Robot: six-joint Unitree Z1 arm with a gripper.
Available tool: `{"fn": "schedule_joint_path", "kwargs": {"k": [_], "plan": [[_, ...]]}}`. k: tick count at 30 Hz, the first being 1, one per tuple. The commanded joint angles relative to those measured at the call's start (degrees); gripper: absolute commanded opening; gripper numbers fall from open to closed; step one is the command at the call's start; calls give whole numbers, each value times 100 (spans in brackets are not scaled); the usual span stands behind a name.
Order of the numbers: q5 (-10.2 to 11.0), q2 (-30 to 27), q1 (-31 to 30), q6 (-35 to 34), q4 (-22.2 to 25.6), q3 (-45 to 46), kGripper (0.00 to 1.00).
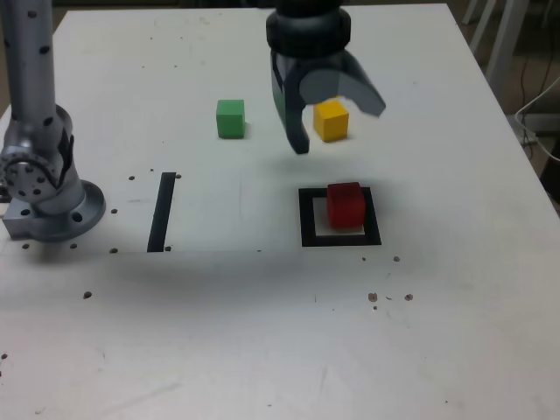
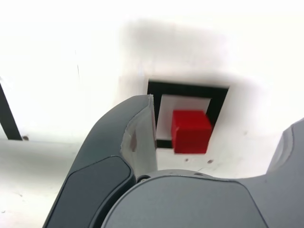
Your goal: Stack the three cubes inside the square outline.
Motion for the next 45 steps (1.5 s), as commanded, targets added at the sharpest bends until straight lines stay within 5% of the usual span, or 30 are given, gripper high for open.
{"fn": "schedule_joint_path", "kwargs": {"k": [1, 13, 34, 45], "plan": [[45, -10, 199, 72, 13, -72, 100], [201, 618, 1248, 475, 124, -645, 99], [444, 1679, 1429, 532, 508, -1342, 95], [333, 1808, 1563, 530, 725, -1511, 67]]}}
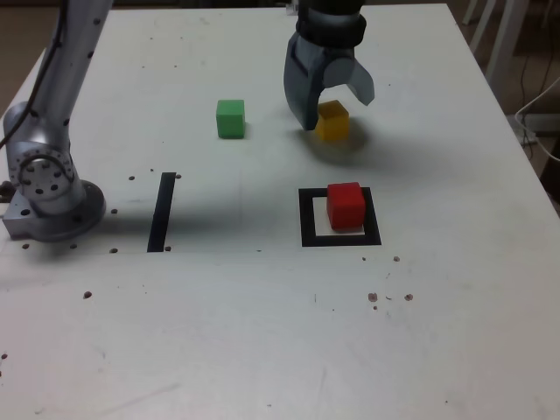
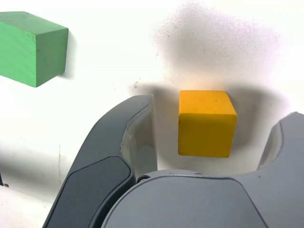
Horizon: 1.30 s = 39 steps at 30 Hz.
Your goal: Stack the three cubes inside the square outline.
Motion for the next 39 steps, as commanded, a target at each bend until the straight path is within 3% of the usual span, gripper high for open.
{"fn": "schedule_joint_path", "kwargs": {"k": [1, 6, 16, 32, 39], "plan": [[-15, 28, 15, 6, 12, -15, 63], [-57, 19, 29, 6, -17, -2, 52], [-181, 79, 40, 40, -118, 49, 50], [-221, 48, 49, 117, -179, 69, 25], [-221, -185, -33, 132, -160, 67, 23]]}}
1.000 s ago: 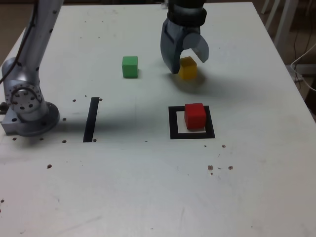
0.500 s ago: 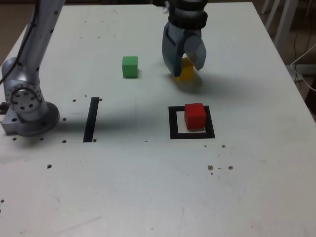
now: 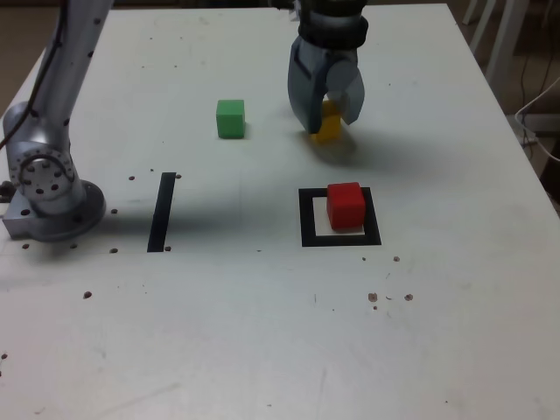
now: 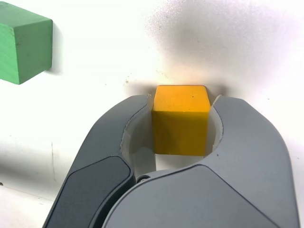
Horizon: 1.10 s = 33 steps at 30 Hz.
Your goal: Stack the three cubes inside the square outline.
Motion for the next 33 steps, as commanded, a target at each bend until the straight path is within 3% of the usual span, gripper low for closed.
{"fn": "schedule_joint_path", "kwargs": {"k": [1, 17, 26, 33], "plan": [[-2, -186, -79, 11, 21, -7, 22], [17, -919, -1087, -199, 455, 61, 22], [116, -1057, -2044, -667, 580, 120, 22], [41, -1063, -2446, -915, 579, 199, 22]]}}
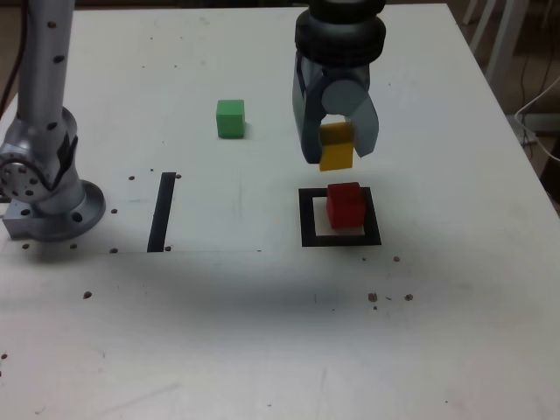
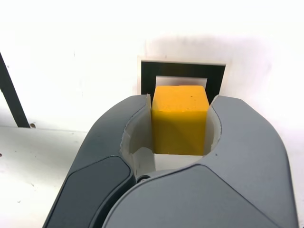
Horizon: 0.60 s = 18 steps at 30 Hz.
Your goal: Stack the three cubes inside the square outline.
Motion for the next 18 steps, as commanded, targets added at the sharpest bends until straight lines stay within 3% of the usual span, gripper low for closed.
{"fn": "schedule_joint_path", "kwargs": {"k": [1, 9, 18], "plan": [[-62, -35, -72, -35, 4, 28, 22], [-308, -19, -344, -110, -43, 4, 22], [-305, 40, -477, -210, -200, 77, 22]]}}
